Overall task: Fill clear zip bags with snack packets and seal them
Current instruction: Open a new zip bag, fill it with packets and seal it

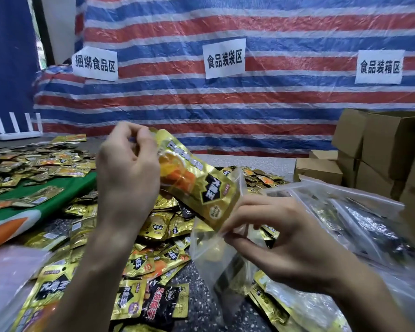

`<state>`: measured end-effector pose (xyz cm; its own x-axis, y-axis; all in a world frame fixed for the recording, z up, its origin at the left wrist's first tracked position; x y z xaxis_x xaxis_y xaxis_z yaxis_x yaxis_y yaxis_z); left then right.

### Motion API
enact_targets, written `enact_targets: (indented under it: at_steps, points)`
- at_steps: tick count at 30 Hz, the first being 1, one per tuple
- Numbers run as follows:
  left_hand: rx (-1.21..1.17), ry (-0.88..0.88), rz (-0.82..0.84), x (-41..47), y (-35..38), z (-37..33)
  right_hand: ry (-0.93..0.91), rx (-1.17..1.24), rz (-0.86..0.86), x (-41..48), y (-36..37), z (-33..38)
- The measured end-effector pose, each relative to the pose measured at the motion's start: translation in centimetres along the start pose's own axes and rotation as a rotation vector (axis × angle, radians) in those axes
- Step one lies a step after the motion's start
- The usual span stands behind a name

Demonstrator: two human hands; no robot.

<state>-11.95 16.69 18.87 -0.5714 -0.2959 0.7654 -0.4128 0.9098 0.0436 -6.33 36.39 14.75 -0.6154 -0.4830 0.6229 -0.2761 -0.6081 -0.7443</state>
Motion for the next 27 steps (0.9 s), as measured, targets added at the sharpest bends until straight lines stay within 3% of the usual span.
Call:
enact_targets:
  at_steps: [8,14,17,21,27]
  points:
    - [0.247,0.309,0.261,-2.7,3.7,-2.4,0.002,-0.085,0.003,0.3,0.8,0.5]
    - [0.354,0.132,0.679,-4.5,7.2,-0.5,0.047,-0.132,-0.093,0.4,0.8,0.3]
    - [0.204,-0.009,0.829,-4.1,6.7,0.2,0.128,-0.176,-0.149,0.2,0.5,-0.7]
    - [0.23,-0.012,1.103,-4.4,5.4,0.7,0.207,-0.175,-0.261,0.0,-0.1,-1.7]
    - [0.35,0.021,1.044,-3.3,4.3,1.2,0.255,-0.153,-0.372,-0.4,-0.8,-1.8]
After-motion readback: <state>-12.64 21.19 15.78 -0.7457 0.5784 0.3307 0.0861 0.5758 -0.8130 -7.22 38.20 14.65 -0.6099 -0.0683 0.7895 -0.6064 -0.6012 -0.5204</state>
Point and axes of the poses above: each hand's wrist, its own x-axis towards the middle knuckle, its own y-axis out of the palm, z = x × y, the point moved 7 cm from there along x, towards the middle knuckle, and after that the axes turned 6 degrees about -x, right-handed, at the moved point
